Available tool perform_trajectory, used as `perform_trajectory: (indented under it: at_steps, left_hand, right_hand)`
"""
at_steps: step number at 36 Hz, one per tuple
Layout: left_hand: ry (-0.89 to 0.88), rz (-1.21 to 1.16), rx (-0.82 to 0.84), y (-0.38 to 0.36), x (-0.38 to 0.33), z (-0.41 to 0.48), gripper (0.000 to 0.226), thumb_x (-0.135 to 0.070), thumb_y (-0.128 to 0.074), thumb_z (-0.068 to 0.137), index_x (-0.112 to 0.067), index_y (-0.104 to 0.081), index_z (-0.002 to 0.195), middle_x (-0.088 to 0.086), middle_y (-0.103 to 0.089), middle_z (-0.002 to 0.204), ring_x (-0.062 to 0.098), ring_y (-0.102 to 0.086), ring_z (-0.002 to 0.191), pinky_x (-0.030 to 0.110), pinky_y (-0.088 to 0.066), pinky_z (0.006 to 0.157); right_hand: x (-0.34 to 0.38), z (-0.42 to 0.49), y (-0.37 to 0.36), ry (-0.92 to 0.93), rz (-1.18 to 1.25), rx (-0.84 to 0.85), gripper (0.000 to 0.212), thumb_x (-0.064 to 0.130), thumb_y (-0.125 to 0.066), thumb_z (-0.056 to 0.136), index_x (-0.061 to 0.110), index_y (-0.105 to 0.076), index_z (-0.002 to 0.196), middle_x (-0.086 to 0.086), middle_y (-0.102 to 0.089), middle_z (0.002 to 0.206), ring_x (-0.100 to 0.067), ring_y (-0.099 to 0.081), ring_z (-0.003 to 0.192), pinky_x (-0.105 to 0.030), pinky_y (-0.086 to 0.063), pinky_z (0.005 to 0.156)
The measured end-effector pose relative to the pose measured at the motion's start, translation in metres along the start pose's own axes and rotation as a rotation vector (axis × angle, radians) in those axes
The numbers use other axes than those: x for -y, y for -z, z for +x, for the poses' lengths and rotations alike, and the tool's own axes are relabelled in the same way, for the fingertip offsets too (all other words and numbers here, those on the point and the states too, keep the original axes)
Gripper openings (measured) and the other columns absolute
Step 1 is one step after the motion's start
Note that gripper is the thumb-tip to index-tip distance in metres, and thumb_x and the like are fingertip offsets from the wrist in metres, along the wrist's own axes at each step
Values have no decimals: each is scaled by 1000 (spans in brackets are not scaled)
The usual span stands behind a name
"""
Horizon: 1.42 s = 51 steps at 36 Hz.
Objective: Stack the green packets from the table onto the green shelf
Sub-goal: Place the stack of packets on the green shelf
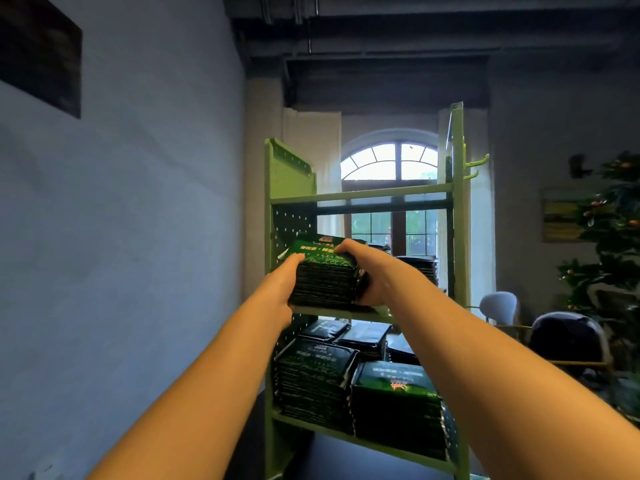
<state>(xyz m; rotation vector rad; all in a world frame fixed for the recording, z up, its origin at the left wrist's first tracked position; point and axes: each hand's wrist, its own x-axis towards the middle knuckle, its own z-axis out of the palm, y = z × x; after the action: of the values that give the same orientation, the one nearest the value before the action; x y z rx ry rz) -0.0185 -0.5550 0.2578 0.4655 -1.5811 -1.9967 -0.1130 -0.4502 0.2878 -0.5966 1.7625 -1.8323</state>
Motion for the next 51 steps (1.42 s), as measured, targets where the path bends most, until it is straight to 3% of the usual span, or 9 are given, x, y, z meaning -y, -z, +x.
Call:
perform_trajectory:
  at_steps: [4, 19, 22, 25, 27, 35, 39, 46, 51]
  left_hand:
    - [8, 43, 3, -2, 0, 6, 24, -31, -56, 96, -12, -56, 82, 7, -61, 77, 18, -59, 65, 27, -46, 52]
    - [-3, 2, -8, -3, 0, 29, 30, -37, -43, 99, -13, -57, 88, 10, -64, 84, 26, -63, 81, 35, -53, 71]
    - [-23, -21, -53, -7, 5, 24, 31, -41, -47, 95, -12, -58, 94, 9, -65, 89, 24, -64, 80, 32, -52, 61]
    - [-58, -46, -146, -2, 11, 51, 91, -60, -59, 49, -12, -56, 126, 12, -64, 118, 29, -64, 101, 41, -56, 80]
    - [-51, -41, -169, 4, 20, 84, 108, -60, -53, 36, -16, -52, 135, 13, -59, 129, 33, -62, 108, 49, -53, 89]
    - [-95, -9, -149, 3, 12, 72, 94, -51, -47, 54, -17, -46, 141, 13, -56, 134, 31, -60, 110, 41, -55, 78]
    - [-101, -6, -165, 4, 18, 76, 91, -51, -48, 54, -16, -49, 138, 13, -59, 129, 31, -61, 108, 46, -54, 89]
    - [-346, 354, -274, -6, 16, -1, 61, -38, -56, 94, -10, -33, 143, 12, -37, 145, 31, -43, 128, 42, -39, 104]
    - [-524, 531, -134, -2, 15, -36, 41, -35, -56, 96, -12, -49, 128, 5, -54, 123, 19, -51, 109, 32, -42, 89]
  right_hand:
    - [1, 9, -3, 3, -32, -15, 23, 30, -62, 84, 10, -53, 93, -13, -63, 100, -28, -62, 103, -44, -47, 99]
    - [2, 39, 3, -25, -133, -42, 28, 42, -54, 83, 16, -48, 93, -11, -58, 122, -26, -56, 116, -44, -44, 99]
    - [2, 40, 0, -22, -129, -54, 28, 42, -51, 85, 15, -49, 91, -12, -59, 124, -28, -54, 117, -46, -41, 102]
    - [4, 35, -4, -7, -115, -85, 28, 39, -48, 89, 11, -47, 87, -15, -55, 131, -31, -53, 119, -47, -40, 103]
    - [4, 32, -3, 7, -95, -109, 28, 36, -46, 91, 8, -46, 86, -16, -57, 125, -33, -53, 118, -48, -40, 104]
    - [3, 25, -2, 15, -99, -90, 25, 35, -41, 96, 11, -46, 93, -14, -53, 133, -30, -50, 121, -44, -36, 108]
    - [3, 14, -6, 59, -179, -141, 23, 30, -36, 97, 8, -42, 96, -18, -45, 140, -33, -43, 127, -45, -33, 110]
    - [4, -14, -4, 38, -166, -165, 33, 40, -47, 92, 9, -49, 105, -13, -63, 115, -27, -59, 110, -42, -44, 101]
    - [2, -70, -5, 109, -277, -84, 25, 30, -41, 99, 11, -50, 87, -9, -59, 89, -20, -59, 84, -33, -52, 88]
